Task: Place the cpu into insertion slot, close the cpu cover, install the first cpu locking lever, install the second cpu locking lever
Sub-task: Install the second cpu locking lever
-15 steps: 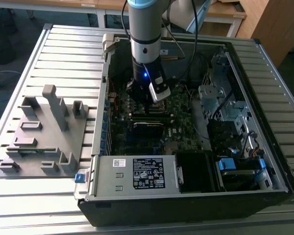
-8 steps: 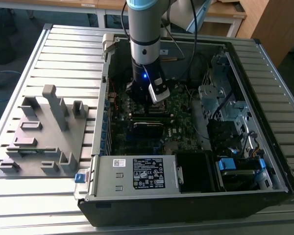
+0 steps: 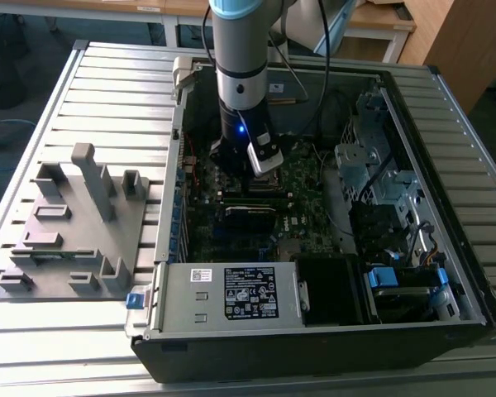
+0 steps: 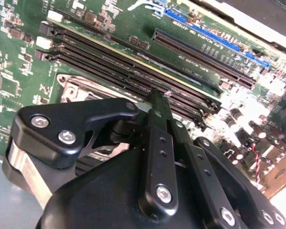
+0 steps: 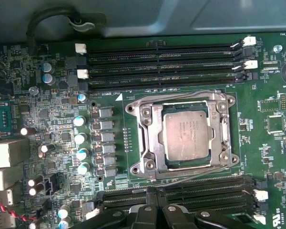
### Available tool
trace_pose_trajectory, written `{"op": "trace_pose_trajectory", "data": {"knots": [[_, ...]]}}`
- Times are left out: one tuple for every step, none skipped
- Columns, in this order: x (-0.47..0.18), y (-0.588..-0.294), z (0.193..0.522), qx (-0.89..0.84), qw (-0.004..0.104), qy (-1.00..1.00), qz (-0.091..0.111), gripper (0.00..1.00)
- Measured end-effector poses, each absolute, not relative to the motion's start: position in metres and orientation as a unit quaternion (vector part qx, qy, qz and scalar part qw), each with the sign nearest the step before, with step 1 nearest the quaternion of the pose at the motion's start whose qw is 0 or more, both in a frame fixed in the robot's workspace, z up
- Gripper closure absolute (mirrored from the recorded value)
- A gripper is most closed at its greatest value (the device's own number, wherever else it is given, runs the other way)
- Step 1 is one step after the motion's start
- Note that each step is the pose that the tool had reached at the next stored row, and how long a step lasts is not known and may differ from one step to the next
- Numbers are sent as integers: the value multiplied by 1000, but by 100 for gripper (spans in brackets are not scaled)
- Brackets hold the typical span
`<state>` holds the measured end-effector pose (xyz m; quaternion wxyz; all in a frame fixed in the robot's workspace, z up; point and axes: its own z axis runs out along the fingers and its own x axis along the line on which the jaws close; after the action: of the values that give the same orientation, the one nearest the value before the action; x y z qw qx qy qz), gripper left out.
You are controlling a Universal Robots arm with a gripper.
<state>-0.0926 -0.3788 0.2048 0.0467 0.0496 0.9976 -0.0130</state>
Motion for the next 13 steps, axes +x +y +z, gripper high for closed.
{"op": "trace_pose_trajectory", "data": {"knots": [[-93, -379, 205, 50, 47, 998, -12, 90], [-94, -379, 204, 50, 47, 998, -12, 90], [-94, -379, 204, 50, 47, 998, -11, 90], [-94, -379, 204, 50, 47, 998, -10, 90], [-95, -379, 204, 50, 46, 998, -8, 90], [-95, -379, 204, 50, 46, 998, -4, 90], [-95, -379, 204, 50, 46, 998, -1, 90], [-95, -379, 203, 50, 46, 998, 2, 90], [-95, -379, 203, 50, 46, 998, 4, 90], [-95, -379, 203, 50, 46, 998, 5, 90], [-95, -379, 203, 50, 46, 998, 5, 90], [-96, -379, 202, 50, 46, 998, 6, 90], [-96, -379, 201, 50, 46, 998, 7, 90]]}}
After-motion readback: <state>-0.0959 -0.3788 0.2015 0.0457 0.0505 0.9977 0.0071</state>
